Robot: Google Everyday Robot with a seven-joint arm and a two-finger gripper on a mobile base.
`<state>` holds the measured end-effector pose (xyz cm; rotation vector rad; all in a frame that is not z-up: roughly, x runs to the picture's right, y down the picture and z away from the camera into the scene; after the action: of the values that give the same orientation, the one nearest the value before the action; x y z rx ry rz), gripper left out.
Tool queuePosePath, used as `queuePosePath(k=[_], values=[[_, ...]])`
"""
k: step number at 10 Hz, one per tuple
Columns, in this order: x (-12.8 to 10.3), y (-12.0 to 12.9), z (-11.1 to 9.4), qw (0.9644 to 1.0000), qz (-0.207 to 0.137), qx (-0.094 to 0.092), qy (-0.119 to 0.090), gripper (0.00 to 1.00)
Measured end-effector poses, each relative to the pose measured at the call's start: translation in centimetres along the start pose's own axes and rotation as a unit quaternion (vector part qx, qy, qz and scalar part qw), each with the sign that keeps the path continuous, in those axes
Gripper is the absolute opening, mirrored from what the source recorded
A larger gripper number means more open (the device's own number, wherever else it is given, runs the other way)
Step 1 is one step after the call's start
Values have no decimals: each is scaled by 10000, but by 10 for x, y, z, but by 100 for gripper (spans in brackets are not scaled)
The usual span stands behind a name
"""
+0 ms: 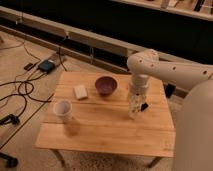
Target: Place the bottle in the ceramic bowl
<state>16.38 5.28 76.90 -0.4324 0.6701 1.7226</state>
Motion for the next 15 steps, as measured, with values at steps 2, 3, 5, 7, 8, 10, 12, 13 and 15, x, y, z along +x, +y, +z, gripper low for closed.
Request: queuePosePath(k=[2, 3, 5, 7, 8, 10, 12, 13, 15], values=[[-10, 29, -25, 9992, -297, -75, -270, 0], [-14, 43, -34, 9983, -434, -106, -375, 0], [-26, 75, -56, 9949, -765, -177, -632, 0], [-38, 99, -77, 9911, -1020, -187, -833, 0], [-43, 107, -85, 9895, -1113, -177, -905, 0], [-56, 123, -98, 9863, -1282, -159, -1029, 0], [-72, 135, -100, 9840, -1398, -150, -1097, 0], [-80, 140, -99, 9831, -1438, -162, -1120, 0], [-100, 153, -89, 9815, -1527, -215, -1136, 0]])
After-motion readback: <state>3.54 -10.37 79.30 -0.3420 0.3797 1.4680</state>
